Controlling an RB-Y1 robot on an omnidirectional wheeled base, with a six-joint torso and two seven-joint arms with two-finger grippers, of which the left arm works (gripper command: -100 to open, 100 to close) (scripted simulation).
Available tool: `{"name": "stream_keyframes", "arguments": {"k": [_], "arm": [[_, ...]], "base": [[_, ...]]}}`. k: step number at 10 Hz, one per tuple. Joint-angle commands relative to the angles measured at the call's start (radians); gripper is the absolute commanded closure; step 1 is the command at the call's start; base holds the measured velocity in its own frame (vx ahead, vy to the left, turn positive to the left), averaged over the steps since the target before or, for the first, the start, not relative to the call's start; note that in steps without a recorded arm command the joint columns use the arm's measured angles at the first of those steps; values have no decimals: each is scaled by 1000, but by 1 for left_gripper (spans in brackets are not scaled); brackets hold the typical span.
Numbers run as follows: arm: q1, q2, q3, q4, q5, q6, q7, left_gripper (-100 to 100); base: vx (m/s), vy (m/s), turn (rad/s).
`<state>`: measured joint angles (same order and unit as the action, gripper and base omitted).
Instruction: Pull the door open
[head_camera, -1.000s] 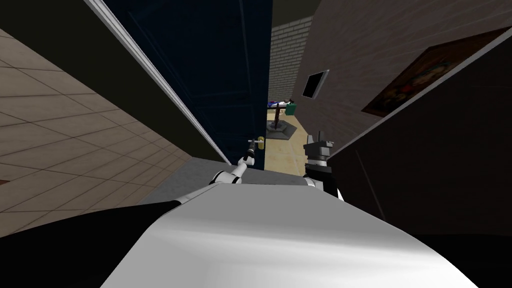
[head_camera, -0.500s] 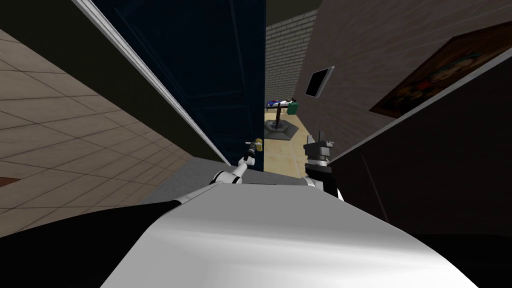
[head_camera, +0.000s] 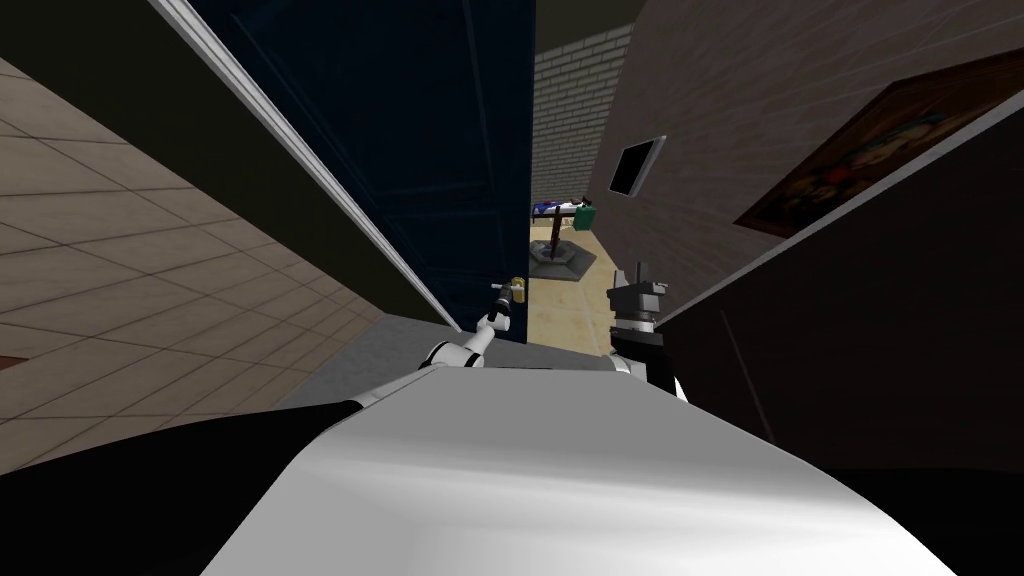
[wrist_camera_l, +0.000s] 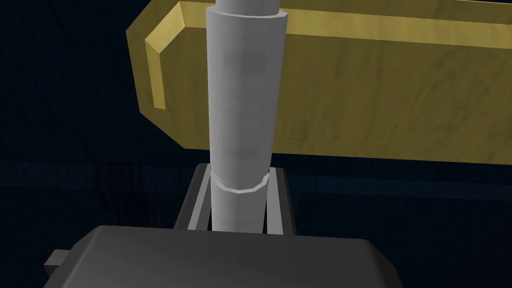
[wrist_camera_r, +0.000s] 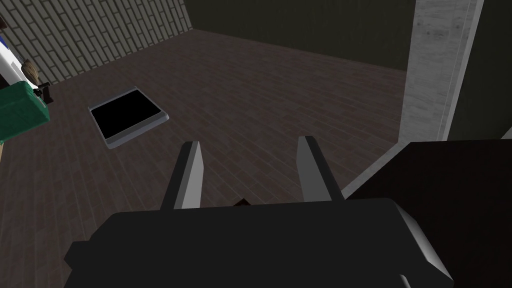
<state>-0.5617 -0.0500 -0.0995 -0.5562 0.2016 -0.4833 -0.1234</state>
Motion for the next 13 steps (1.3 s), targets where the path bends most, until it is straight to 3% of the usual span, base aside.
{"name": "stream_keyframes", "arguments": {"k": [1,6,13], "arm": [[-2,3,2,-2,0,-2,-1,100],[-2,3,2,-2,0,-2,-1,100],[-1,37,0,1,3,-2,4,100]], "base": [[0,0,0],[0,0,0],[-177,115,-178]]}}
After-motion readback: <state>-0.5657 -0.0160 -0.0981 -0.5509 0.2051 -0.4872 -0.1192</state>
